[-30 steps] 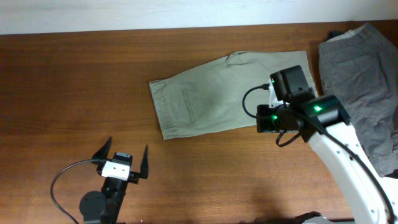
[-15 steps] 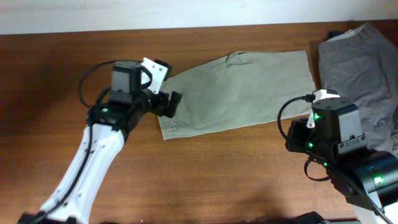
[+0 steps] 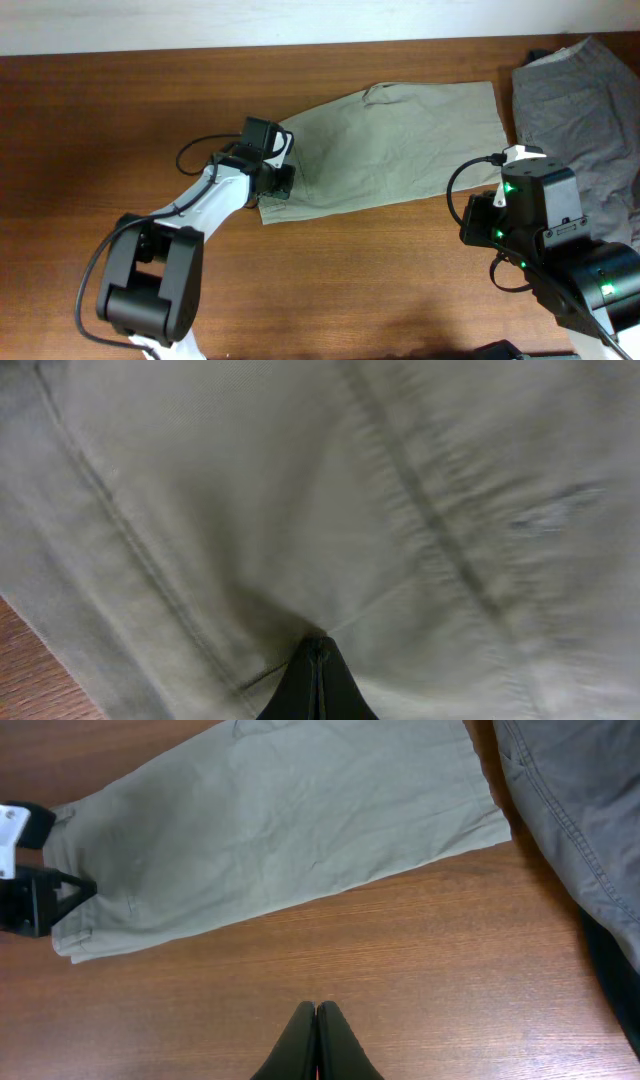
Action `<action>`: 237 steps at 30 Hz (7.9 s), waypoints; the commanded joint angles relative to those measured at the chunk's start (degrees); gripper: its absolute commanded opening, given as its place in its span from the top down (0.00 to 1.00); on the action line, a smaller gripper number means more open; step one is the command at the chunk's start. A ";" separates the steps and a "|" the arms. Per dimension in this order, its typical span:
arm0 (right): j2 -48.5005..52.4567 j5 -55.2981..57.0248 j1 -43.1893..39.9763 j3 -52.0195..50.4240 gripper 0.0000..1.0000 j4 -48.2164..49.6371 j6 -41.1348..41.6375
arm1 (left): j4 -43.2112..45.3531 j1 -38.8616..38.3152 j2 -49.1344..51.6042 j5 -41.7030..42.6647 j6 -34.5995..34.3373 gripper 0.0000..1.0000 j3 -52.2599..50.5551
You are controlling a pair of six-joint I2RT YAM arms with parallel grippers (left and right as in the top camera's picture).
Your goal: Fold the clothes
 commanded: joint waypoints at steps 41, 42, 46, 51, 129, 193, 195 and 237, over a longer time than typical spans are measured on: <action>62.60 -42.05 -19.58 0.07 0.54 34.21 -20.59 | -5.33 13.55 7.65 -19.26 1.57 0.99 0.81; 62.58 -42.05 -19.37 0.09 0.85 34.29 -20.48 | -5.46 13.55 7.56 -19.28 1.57 0.99 0.90; 61.02 -41.94 -22.77 6.08 0.96 24.81 -19.12 | -9.51 13.55 -4.04 -16.63 -1.46 0.99 7.82; 53.70 -15.37 -20.22 28.44 0.96 2.27 -18.47 | -10.12 13.70 -27.52 -15.43 -5.88 0.99 9.20; 28.20 -10.45 -1.05 23.39 0.96 9.38 -8.94 | 1.55 40.35 -0.94 21.53 -29.53 0.99 27.69; -29.31 -8.13 -1.01 -10.97 0.01 0.26 -5.49 | -20.37 3.56 -40.30 21.38 11.32 0.01 9.75; -29.31 -9.18 -1.01 -11.82 0.01 -0.50 -5.51 | -20.39 3.56 -39.98 21.40 11.32 0.01 9.75; -29.31 -9.18 -1.01 -11.82 0.01 -0.50 -5.51 | 20.06 27.58 -108.72 3.54 -3.32 0.01 -66.29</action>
